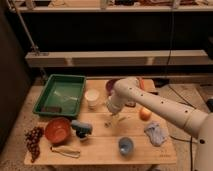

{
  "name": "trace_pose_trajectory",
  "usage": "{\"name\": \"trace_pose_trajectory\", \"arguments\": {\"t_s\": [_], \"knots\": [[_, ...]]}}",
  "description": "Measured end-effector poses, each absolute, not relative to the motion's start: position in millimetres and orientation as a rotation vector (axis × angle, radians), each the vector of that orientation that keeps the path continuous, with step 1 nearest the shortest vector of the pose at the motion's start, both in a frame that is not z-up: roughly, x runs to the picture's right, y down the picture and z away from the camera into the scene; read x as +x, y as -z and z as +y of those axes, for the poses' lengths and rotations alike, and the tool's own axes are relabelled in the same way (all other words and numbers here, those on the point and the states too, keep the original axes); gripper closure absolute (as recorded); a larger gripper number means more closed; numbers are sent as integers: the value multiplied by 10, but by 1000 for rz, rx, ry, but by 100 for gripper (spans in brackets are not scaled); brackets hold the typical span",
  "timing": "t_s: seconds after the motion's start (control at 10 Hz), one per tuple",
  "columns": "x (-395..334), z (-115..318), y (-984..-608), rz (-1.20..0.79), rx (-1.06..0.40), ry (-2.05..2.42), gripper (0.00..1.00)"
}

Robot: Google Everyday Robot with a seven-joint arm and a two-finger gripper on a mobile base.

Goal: Place grapes in plastic cup

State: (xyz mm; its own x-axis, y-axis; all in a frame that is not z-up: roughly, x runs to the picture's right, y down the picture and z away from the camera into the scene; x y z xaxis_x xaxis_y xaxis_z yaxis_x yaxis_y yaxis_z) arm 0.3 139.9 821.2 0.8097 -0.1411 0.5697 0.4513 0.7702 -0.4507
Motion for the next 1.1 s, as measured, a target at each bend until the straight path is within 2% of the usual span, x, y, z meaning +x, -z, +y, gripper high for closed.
{"name": "trace_pose_trajectory", "arguments": {"t_s": [0.5, 0.8, 1.1], "knots": [[-931, 685, -7269, -543, -520, 571, 20], [-1671, 608, -6919, -572, -493, 741, 20], [-2343, 882, -6853, -656, -472, 991, 20]]}}
